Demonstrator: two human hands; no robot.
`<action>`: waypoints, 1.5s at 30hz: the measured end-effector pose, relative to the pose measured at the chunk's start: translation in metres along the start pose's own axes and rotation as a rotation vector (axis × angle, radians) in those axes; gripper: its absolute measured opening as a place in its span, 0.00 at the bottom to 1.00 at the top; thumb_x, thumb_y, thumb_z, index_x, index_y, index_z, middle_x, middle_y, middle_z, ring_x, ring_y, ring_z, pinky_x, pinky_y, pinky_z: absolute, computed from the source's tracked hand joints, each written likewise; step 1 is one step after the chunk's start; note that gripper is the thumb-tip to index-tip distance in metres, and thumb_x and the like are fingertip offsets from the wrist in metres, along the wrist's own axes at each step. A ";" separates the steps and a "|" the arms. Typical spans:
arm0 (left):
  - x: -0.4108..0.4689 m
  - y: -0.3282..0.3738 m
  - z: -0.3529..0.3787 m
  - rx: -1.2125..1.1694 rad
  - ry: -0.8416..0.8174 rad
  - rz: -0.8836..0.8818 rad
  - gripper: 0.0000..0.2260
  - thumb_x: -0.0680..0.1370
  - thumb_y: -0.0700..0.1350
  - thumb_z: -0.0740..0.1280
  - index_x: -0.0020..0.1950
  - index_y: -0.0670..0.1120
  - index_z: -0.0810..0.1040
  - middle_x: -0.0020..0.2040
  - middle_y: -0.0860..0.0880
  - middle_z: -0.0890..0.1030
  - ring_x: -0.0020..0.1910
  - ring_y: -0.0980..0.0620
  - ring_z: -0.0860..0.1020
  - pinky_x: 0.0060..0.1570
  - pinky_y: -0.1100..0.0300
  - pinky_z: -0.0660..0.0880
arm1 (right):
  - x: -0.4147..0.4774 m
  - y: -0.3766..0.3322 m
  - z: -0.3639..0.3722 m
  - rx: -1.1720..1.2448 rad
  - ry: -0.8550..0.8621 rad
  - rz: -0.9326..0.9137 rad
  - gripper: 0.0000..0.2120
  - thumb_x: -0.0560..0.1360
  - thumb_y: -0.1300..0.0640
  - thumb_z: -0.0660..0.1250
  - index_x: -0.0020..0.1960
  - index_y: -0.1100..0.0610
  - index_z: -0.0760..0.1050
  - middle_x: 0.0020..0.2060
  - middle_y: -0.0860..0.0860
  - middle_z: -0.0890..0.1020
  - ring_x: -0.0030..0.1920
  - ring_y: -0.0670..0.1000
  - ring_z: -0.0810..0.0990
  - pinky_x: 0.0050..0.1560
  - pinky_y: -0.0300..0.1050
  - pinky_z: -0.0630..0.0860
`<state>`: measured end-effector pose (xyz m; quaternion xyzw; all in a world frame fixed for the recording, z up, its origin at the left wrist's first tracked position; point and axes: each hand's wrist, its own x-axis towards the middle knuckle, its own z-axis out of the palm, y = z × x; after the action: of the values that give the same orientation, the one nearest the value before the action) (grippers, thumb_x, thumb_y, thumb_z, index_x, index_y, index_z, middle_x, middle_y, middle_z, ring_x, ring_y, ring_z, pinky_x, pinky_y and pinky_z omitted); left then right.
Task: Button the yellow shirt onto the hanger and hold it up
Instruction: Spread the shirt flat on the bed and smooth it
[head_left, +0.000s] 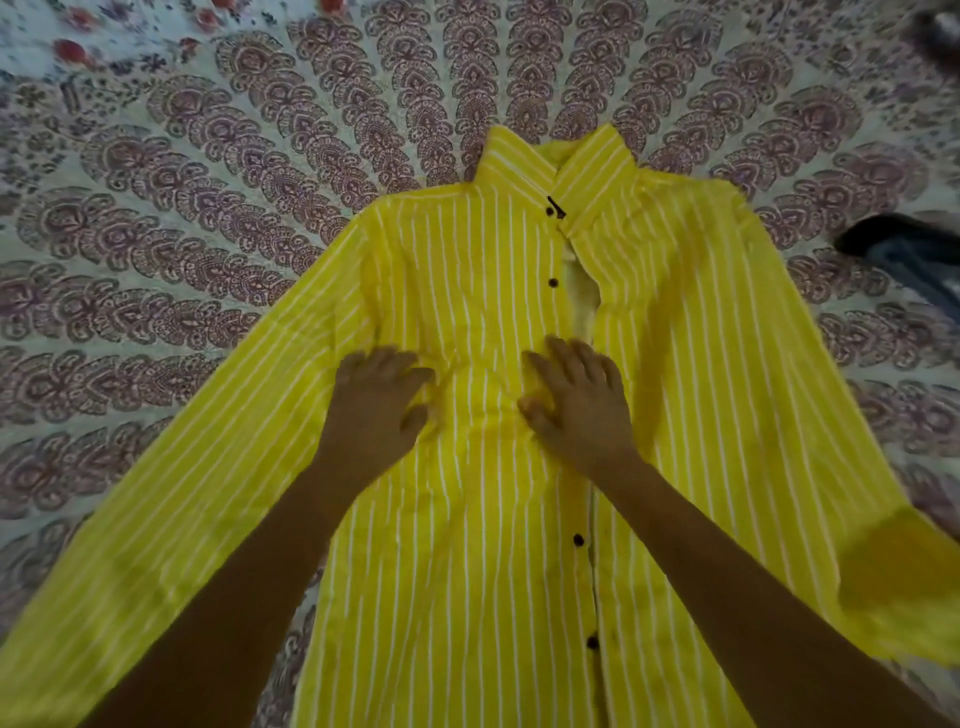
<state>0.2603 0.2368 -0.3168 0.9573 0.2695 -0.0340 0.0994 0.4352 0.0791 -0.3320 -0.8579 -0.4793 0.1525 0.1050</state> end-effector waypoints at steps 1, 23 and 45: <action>-0.013 0.002 0.004 0.041 -0.030 -0.023 0.18 0.69 0.51 0.63 0.58 0.50 0.78 0.58 0.44 0.80 0.60 0.42 0.77 0.63 0.46 0.61 | -0.010 0.002 0.000 -0.010 -0.050 0.049 0.31 0.71 0.40 0.48 0.69 0.52 0.67 0.70 0.56 0.68 0.71 0.60 0.64 0.69 0.59 0.58; -0.055 0.230 0.020 -0.562 -0.311 -0.563 0.32 0.74 0.52 0.68 0.72 0.38 0.60 0.67 0.36 0.71 0.68 0.39 0.68 0.63 0.49 0.66 | -0.202 0.124 -0.043 0.134 0.060 0.599 0.38 0.71 0.39 0.39 0.73 0.60 0.57 0.71 0.61 0.65 0.71 0.62 0.62 0.70 0.59 0.54; -0.115 0.245 0.007 -0.951 0.033 -0.955 0.11 0.69 0.49 0.70 0.32 0.45 0.73 0.30 0.42 0.74 0.31 0.48 0.69 0.39 0.54 0.66 | -0.308 0.130 -0.022 0.325 0.067 0.312 0.28 0.76 0.43 0.53 0.67 0.63 0.66 0.59 0.63 0.73 0.58 0.62 0.74 0.54 0.55 0.73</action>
<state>0.2896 -0.0278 -0.2679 0.5854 0.6503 0.0627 0.4801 0.3938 -0.2526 -0.3041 -0.8979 -0.3065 0.2137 0.2326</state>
